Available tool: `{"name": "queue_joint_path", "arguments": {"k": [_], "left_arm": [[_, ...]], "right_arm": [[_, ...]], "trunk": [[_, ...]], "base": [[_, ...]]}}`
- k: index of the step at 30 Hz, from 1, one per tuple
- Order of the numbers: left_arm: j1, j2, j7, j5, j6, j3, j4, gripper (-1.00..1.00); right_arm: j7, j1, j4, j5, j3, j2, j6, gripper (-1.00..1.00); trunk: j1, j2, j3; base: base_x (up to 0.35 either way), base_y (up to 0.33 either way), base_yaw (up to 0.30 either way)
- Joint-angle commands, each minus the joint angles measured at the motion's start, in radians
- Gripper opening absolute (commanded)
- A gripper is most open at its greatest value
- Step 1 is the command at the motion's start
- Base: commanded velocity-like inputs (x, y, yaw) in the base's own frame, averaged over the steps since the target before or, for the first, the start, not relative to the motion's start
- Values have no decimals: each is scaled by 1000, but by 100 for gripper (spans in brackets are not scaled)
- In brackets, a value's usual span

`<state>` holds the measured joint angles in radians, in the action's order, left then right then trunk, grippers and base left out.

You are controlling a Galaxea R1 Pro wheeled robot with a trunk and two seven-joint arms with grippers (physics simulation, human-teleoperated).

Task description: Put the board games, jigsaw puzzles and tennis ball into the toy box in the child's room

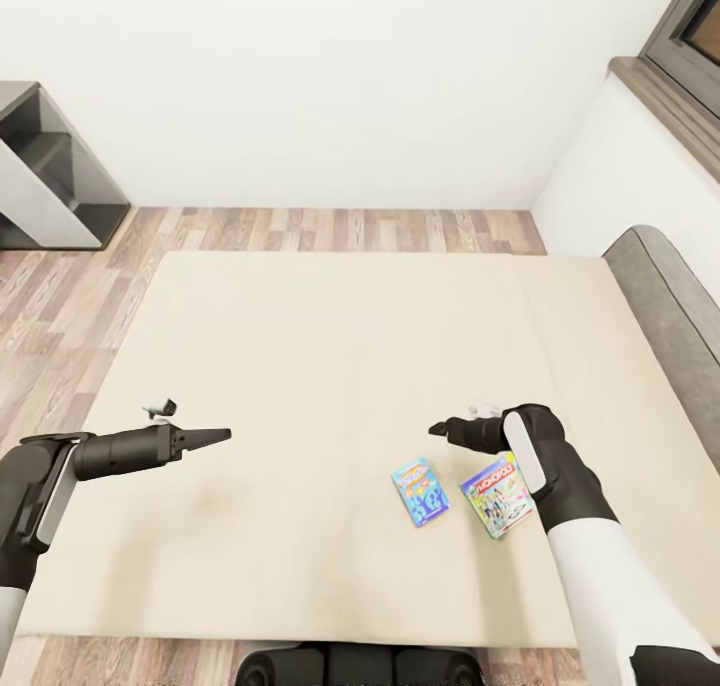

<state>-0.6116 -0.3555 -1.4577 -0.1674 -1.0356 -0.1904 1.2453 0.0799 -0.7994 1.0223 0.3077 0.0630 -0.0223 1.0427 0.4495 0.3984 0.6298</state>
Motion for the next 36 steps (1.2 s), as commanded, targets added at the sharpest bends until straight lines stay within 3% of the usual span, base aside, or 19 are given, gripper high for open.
{"name": "queue_joint_path", "arguments": {"k": [1,36], "left_arm": [[0,0,-3,-1,-11,0,0,100],[0,0,-7,0,-11,0,0,100]], "right_arm": [[9,-1,1,-8,2,1,4,100],[10,-5,1,-14,1,4,4,100]], "trunk": [[0,2,3],[0,2,61]], "base": [[0,0,0],[0,0,0]]}}
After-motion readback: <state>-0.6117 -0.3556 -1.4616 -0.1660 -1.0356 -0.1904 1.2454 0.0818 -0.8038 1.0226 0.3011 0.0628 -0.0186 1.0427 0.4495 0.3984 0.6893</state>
